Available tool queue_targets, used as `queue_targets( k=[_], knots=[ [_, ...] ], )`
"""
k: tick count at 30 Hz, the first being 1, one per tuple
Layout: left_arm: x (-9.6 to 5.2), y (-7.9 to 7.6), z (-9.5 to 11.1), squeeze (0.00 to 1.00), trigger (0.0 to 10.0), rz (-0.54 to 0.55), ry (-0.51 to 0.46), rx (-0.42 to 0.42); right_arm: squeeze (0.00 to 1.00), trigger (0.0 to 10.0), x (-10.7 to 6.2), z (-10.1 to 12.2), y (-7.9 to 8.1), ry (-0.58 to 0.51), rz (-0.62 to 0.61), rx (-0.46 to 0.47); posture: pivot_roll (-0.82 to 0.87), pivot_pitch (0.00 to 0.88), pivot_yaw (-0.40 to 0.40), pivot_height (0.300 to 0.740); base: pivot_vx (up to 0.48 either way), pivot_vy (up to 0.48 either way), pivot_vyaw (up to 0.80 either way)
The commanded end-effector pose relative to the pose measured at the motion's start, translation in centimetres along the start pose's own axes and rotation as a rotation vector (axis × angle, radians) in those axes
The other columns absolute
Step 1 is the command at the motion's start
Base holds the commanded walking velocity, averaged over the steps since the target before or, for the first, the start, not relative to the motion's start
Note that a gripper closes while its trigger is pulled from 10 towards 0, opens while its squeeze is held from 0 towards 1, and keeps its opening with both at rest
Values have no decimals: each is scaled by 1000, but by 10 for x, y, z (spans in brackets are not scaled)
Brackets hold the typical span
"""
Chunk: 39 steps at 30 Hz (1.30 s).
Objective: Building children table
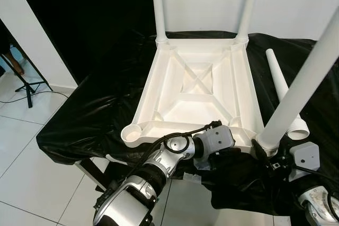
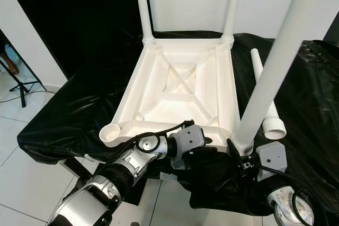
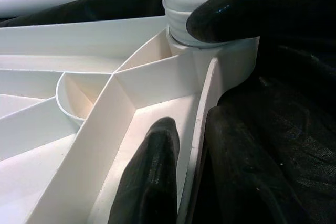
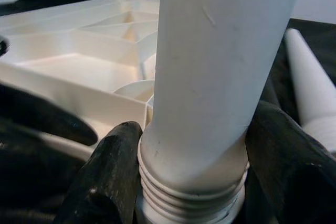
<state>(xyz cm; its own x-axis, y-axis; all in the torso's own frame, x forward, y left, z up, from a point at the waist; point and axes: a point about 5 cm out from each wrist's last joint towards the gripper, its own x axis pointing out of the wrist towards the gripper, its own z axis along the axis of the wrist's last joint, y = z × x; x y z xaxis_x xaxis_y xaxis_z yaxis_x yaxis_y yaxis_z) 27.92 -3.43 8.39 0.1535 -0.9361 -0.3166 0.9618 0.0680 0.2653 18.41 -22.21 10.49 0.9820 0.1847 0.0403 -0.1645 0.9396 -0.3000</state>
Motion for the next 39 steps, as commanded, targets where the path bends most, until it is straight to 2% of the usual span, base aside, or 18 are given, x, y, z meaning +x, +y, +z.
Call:
queue_targets(
  k=[1,4,5,6,8,15,16,17,18,19,25,26,27,28,32,33,34,39],
  knots=[
    [-5,-17,-32,0,10000,-51,130,-75,0,0,-5,-8,5,51,-2,30,45,0,29,740,0,0,0],
    [-5,-17,-32,0,10000,-46,130,-76,0,0,-6,-10,5,66,-85,53,45,0,29,740,0,0,0],
    [-6,-16,-32,0,10000,-43,132,-77,0,0,-7,-13,3,89,-240,89,46,0,32,740,0,0,0],
    [-6,-16,-32,0,10000,-43,132,-77,0,0,-7,-13,3,89,-240,89,46,0,32,740,0,0,0],
    [-8,-15,-33,0,10000,-42,136,-77,0,0,-5,-12,3,106,-447,128,38,0,47,740,0,0,0],
    [-6,-14,-32,0,10000,-56,137,-64,0,0,4,-7,10,74,-435,128,33,0,56,740,0,0,0],
    [-6,-14,-31,0,10000,-55,137,-64,0,9059,7,-6,12,62,-398,126,32,0,57,740,0,0,0],
    [-6,-14,-31,0,10000,-55,137,-64,0,9059,7,-6,12,62,-398,126,32,0,57,740,0,0,0],
    [-6,-14,-31,0,10000,-55,137,-65,0,10000,11,-3,13,42,-349,126,32,0,58,740,0,0,0],
    [-6,-15,-32,0,10000,-56,137,-66,1000,10000,14,1,14,16,-297,116,32,0,56,740,0,0,0],
    [-7,-15,-33,0,10000,-55,141,-70,1000,10000,21,12,7,-37,-165,71,32,0,53,740,0,0,0],
    [-7,-15,-33,0,10000,-53,141,-70,620,10000,22,13,4,-44,-112,44,33,0,51,740,0,0,0],
    [-7,-15,-33,0,10000,-53,141,-70,620,10000,22,13,4,-44,-112,44,33,0,51,740,0,0,0],
    [-7,-14,-33,0,10000,-50,141,-70,0,10000,24,13,0,-36,-46,28,33,0,51,740,0,0,0],
    [-7,-13,-32,0,10000,-46,139,-69,0,10000,26,10,-4,-9,66,5,36,0,48,740,0,0,0],
    [-7,-12,-32,0,10000,-43,138,-68,0,2667,26,8,-5,7,115,6,39,0,46,740,0,0,0],
    [-7,-12,-32,0,10000,-41,138,-69,0,0,25,5,-3,30,173,12,39,0,45,740,0,0,0],
    [-8,-12,-32,0,10000,-37,138,-71,0,0,19,-10,2,125,306,24,42,0,44,740,0,0,0]
  ],
)
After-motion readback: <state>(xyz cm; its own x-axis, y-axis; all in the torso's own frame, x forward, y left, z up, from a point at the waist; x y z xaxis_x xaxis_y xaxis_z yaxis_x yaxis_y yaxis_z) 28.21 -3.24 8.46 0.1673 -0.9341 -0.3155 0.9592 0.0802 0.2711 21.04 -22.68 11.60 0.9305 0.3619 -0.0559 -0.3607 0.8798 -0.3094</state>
